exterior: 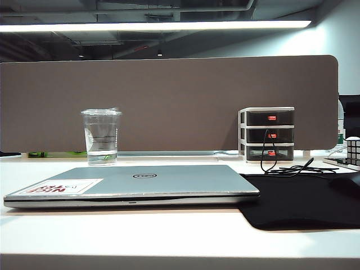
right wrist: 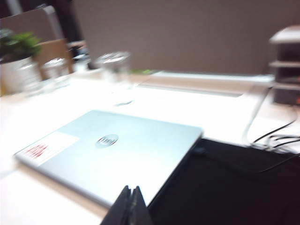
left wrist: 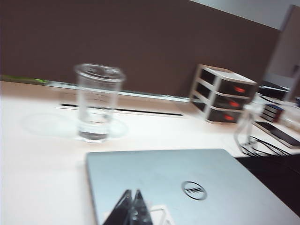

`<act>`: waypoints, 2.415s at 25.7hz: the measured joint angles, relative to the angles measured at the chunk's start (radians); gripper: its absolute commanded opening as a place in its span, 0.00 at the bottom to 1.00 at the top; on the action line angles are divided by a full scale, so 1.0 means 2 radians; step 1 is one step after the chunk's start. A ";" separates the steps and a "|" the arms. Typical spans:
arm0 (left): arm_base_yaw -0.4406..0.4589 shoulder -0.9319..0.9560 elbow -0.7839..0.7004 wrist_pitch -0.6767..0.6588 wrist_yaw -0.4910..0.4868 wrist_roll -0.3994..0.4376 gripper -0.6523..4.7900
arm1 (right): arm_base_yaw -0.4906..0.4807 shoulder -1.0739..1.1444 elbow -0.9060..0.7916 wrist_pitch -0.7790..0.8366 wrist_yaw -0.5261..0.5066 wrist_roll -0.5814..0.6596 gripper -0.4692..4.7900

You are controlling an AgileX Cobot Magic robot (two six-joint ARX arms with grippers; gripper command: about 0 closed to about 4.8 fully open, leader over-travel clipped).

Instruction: Pick up the coffee cup and place it on the left side of the laptop.

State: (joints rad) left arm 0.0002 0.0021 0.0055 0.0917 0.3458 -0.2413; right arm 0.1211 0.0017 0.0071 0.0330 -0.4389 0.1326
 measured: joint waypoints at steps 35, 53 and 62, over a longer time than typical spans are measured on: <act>0.000 0.471 0.180 0.315 -0.061 0.023 0.98 | 0.087 0.000 0.000 -0.034 -0.016 -0.001 0.08; 0.000 0.796 0.275 0.479 0.021 0.080 1.00 | 0.087 0.000 0.000 -0.035 -0.016 -0.001 0.09; 0.000 0.919 0.359 0.517 0.018 0.080 1.00 | 0.087 0.000 0.000 -0.035 -0.017 -0.001 0.14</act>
State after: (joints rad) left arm 0.0002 1.8397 0.7239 1.1248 0.3809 -0.0807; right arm 0.2951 0.0013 0.0071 -0.0360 -0.4721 0.1314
